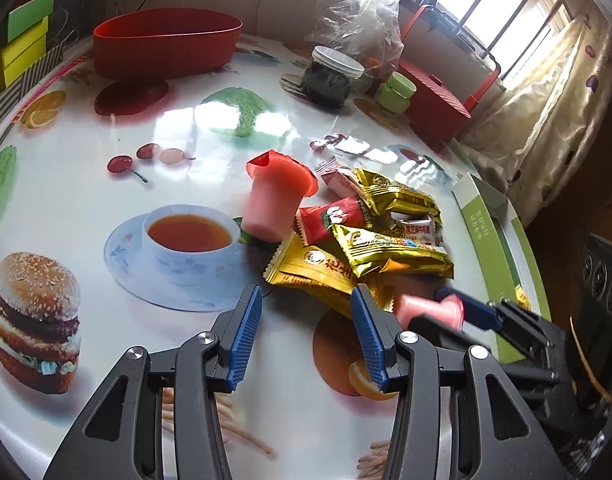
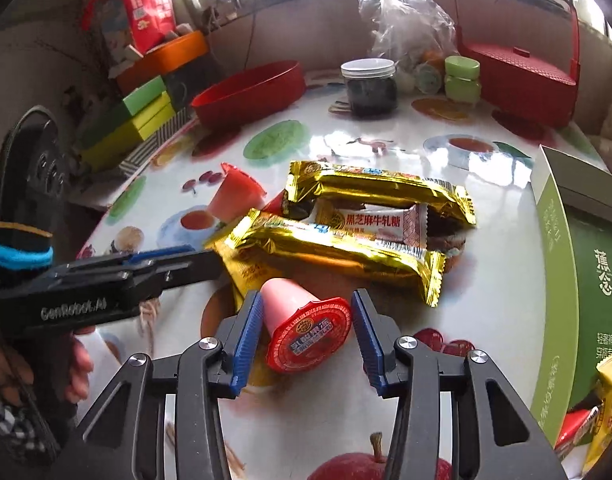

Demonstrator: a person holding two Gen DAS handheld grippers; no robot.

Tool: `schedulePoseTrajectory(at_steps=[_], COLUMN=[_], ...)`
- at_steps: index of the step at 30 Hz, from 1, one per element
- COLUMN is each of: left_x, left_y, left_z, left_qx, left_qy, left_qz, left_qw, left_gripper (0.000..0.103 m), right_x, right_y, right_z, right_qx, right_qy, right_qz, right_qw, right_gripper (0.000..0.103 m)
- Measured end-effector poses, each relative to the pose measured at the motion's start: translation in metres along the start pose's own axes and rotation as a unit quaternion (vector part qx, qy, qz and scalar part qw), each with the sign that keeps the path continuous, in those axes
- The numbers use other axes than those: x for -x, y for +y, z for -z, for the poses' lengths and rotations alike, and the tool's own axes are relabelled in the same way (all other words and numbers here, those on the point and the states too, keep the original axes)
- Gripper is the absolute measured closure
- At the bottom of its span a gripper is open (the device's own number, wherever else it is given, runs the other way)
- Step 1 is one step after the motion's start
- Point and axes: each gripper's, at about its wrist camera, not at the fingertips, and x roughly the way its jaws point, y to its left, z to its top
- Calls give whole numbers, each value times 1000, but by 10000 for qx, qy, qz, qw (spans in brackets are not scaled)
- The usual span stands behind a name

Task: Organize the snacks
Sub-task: 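Move the left tool toward a yellow peanut-candy packet while the right tool approaches a red-lidded jelly cup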

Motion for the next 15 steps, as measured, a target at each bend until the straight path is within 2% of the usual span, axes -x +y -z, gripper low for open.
schedulePoseTrajectory(at_steps=[6,10,15], left_x=[-5,-13,-22], left_y=[-15,-27,-35], left_z=[-6,-10,-6], left_qx=[-66,-159,-351], left_qy=[8,93,140], left_qz=[168,7,-388], left_qw=[9998,9998,9985], left_gripper=[55,55,55], right_x=[8,16,22], right_y=[5,2,-2], right_z=[7,13,18], right_qx=[112,91,10], right_qy=[-36,-86,-100], right_qz=[212,458,491], right_qw=[9997,9989,9987], right_gripper=[61,62,63])
